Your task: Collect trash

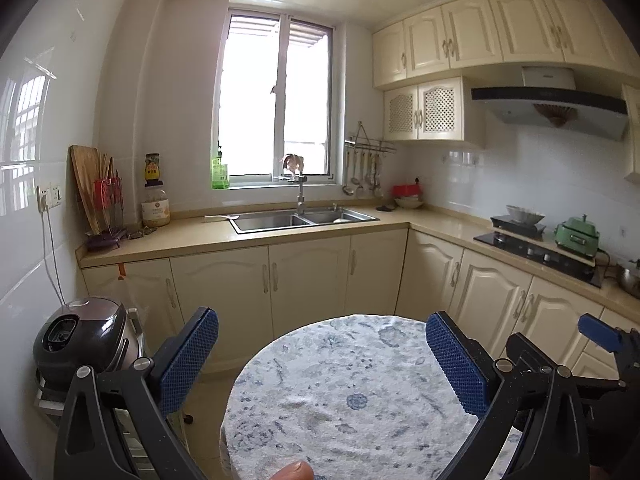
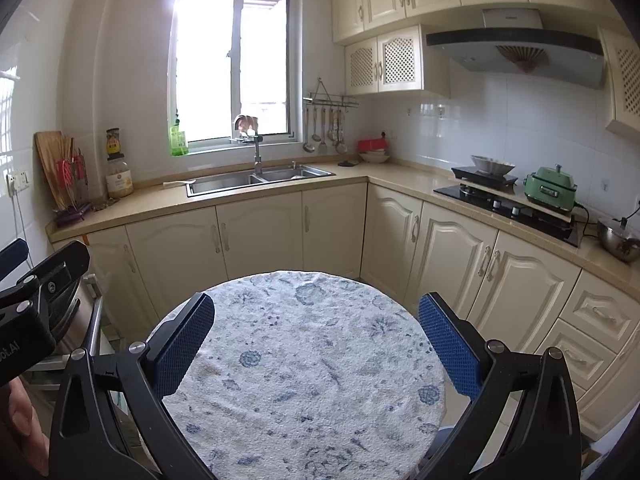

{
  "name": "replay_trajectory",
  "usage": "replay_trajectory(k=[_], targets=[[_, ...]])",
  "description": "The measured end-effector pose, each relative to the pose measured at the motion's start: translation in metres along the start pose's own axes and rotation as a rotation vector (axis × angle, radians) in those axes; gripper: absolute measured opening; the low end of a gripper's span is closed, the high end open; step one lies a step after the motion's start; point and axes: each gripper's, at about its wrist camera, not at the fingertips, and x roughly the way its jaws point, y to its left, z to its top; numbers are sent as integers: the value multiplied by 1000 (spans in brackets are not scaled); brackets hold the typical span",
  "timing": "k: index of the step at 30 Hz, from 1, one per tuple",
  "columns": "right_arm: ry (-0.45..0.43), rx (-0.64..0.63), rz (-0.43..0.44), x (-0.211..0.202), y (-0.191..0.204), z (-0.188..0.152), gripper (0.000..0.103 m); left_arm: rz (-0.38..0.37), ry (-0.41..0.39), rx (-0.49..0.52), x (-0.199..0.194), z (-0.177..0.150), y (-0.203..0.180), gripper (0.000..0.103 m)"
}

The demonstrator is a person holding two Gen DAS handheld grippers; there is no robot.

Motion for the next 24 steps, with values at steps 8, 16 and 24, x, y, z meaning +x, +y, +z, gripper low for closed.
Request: replay_trajectory(k=[8, 16, 24], targets=[[-3, 3, 0, -1, -1, 1, 103, -12, -5, 0, 6, 3, 3, 102], [0, 5, 7, -2, -1, 2, 103, -19, -3, -7, 9, 2, 2, 102], [1, 9, 10, -1, -1, 3, 103, -26, -5, -15, 11, -2, -1, 102]])
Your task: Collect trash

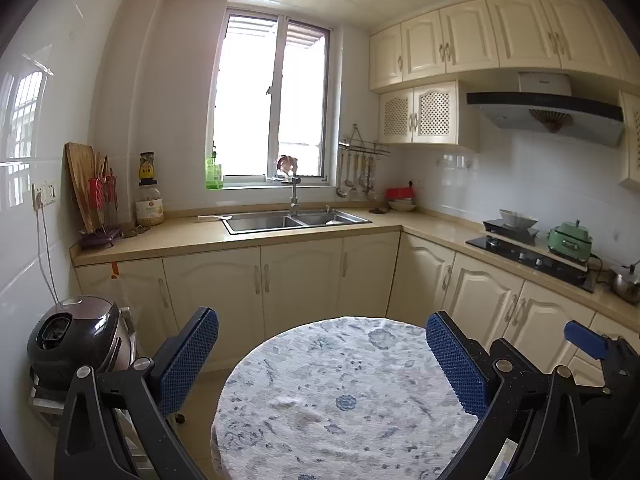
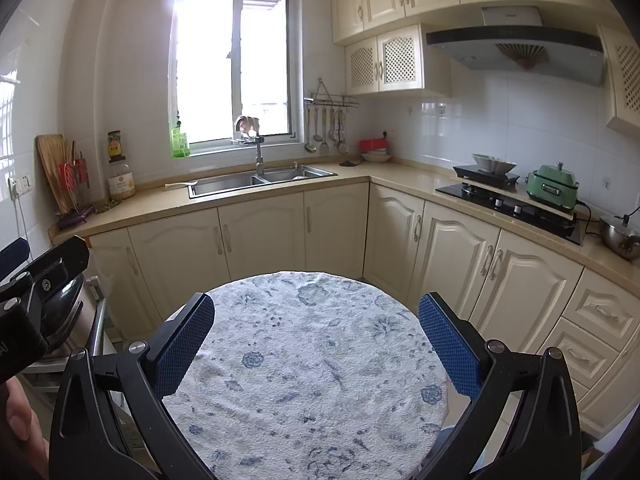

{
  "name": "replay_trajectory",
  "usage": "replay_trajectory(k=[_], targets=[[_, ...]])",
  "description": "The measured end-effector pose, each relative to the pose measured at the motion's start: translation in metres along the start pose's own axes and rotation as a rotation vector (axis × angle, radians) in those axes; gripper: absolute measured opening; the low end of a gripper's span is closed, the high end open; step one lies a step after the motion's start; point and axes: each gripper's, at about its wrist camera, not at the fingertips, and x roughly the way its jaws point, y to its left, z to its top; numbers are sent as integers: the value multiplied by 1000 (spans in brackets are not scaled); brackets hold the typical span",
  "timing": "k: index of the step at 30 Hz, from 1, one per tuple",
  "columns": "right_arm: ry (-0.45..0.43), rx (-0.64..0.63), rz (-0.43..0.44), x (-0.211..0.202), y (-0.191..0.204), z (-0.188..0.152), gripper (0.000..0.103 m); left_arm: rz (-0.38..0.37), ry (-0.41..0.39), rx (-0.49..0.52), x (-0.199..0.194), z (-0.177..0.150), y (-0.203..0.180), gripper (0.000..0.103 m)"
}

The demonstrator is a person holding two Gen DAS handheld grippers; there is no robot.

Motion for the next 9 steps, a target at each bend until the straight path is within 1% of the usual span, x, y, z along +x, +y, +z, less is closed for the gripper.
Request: replay_trajectory(k=[9], targets=[[0, 0, 1, 1, 1, -1, 103, -9, -13, -3, -7, -8, -7, 102]])
